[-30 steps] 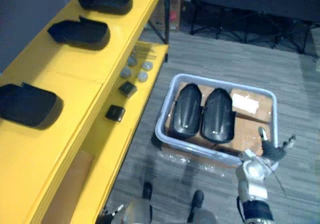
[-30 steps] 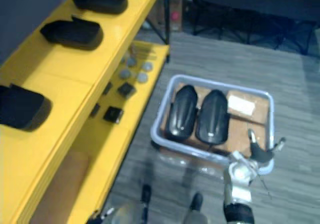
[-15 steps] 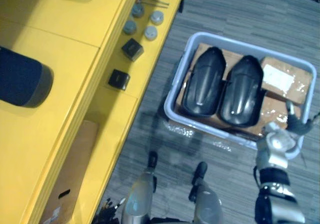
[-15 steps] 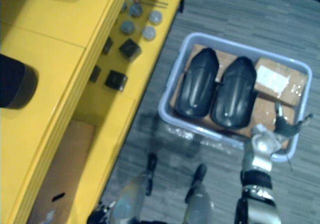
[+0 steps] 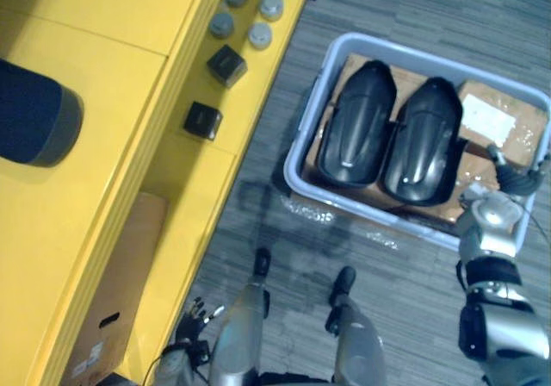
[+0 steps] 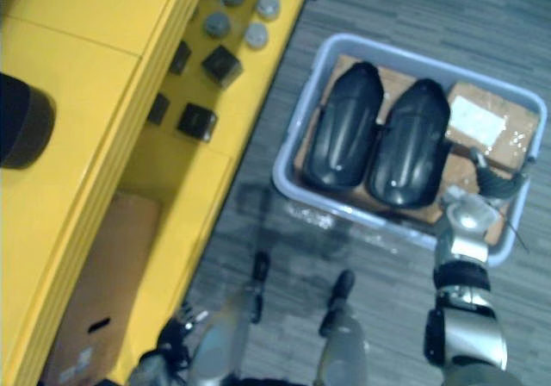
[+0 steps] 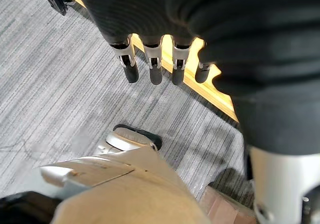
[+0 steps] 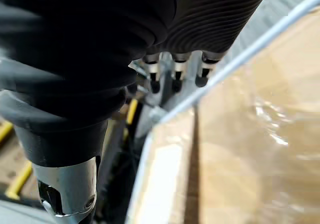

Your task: Walk over and take plastic housings, then place them on the shelf

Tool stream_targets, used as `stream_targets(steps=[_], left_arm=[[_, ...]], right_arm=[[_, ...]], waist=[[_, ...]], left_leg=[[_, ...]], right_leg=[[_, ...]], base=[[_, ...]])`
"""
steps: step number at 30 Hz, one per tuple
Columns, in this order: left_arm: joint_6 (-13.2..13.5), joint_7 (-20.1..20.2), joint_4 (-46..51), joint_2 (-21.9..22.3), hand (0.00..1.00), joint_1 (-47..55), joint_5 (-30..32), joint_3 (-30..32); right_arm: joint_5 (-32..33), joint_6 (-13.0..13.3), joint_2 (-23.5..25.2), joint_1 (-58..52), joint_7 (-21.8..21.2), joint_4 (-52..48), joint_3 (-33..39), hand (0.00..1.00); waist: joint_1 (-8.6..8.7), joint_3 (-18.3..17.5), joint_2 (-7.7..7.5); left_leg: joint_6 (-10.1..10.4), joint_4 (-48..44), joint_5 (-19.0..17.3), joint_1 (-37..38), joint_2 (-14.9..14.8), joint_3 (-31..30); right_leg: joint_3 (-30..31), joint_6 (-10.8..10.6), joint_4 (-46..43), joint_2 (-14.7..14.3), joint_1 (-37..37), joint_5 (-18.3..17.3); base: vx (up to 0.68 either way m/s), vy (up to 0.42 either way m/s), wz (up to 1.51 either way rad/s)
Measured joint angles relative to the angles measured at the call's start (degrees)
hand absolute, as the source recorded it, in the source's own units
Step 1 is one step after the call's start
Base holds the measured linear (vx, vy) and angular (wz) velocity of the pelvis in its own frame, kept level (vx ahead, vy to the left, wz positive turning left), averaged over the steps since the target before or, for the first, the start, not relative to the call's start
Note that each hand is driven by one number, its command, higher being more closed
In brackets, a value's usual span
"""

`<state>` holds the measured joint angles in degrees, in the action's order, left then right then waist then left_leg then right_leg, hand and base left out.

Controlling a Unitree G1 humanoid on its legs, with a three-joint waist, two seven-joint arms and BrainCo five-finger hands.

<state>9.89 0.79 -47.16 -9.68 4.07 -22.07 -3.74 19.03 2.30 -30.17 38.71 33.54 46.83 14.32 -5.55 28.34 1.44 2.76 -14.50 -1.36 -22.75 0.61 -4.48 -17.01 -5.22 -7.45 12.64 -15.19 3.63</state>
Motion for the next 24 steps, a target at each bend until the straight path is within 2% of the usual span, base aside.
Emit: stream_targets(steps=[8, 12, 17, 19, 21, 22, 24], left_arm=[[0.03, -0.46, -0.26, -0.6, 0.0, -0.33, -0.13, -1.51], [0.04, -0.24, -0.76, -0.6, 0.0, -0.71, -0.16, -1.59], [0.05, -0.21, -0.75, -0.59, 0.0, -0.91, -0.51, -2.09], [0.03, -0.21, -0.74, -0.58, 0.0, -1.05, -0.59, -2.13], [0.03, -0.25, -0.75, -0.58, 0.0, -1.37, -0.6, -2.18], [0.02, -0.25, -0.74, -0.59, 0.0, -1.37, -0.62, -2.22], [0.02, -0.25, -0.74, -0.64, 0.0, -1.39, -0.62, -2.31]], right_arm=[[-0.05, -4.98, -3.69, 4.71, -3.17, 4.13, -3.56, 0.0], [-0.27, -5.98, -4.75, 5.43, -4.24, 4.75, -3.97, 0.0], [-3.15, -10.65, -6.42, 6.92, -6.46, 7.95, -6.51, 0.0], [-6.34, -13.47, -7.35, 7.18, -8.48, 8.37, -7.36, 0.0], [-8.66, -14.74, -8.16, 7.46, -9.79, 8.57, -8.14, 0.0], [-9.75, -15.25, -8.49, 7.72, -10.55, 8.78, -8.9, 1.0], [-11.95, -16.42, -8.94, 7.81, -12.23, 9.01, -10.02, 1.0]], waist=[[-0.23, 0.18, 0.17], [-0.38, 0.35, 0.42], [-0.6, 0.59, 0.89], [-0.74, 0.71, 1.15], [-0.91, 0.82, 1.36], [-0.97, 0.83, 1.36], [-1.23, 0.83, 1.37]], left_leg=[[0.0, -1.17, -0.02, -2.48, 0.01, -0.55], [-0.01, -1.73, -0.01, -3.54, 0.08, -0.92], [-0.01, -1.96, -0.01, -4.13, 0.17, -1.24], [-0.02, -2.11, 0.02, -5.02, 0.17, -1.41], [-0.02, -2.22, 0.02, -5.09, 0.17, -1.47], [-0.02, -2.23, 0.02, -5.09, 0.2, -1.48], [-0.02, -2.21, 0.02, -5.09, 0.19, -1.55]], right_leg=[[-0.18, 0.01, -0.89, -0.04, -2.07, 0.02], [-0.27, 0.04, -1.2, -0.03, -2.78, 0.0], [-0.48, 0.06, -1.3, -0.03, -3.1, -0.02], [-0.57, 0.05, -1.54, -0.03, -3.93, -0.02], [-0.62, 0.05, -1.62, 0.0, -3.93, -0.02], [-0.63, 0.05, -1.64, -0.02, -3.93, -0.02], [-0.66, 0.07, -1.68, -0.05, -3.93, -0.03]], base=[[0.0, 0.001, 0.02], [-0.01, 0.007, 0.04], [0.0, 0.0, 0.01], [0.0, 0.001, 0.04], [0.0, 0.001, 0.02], [0.0, 0.0, 0.0], [0.0, 0.0, 0.0]])
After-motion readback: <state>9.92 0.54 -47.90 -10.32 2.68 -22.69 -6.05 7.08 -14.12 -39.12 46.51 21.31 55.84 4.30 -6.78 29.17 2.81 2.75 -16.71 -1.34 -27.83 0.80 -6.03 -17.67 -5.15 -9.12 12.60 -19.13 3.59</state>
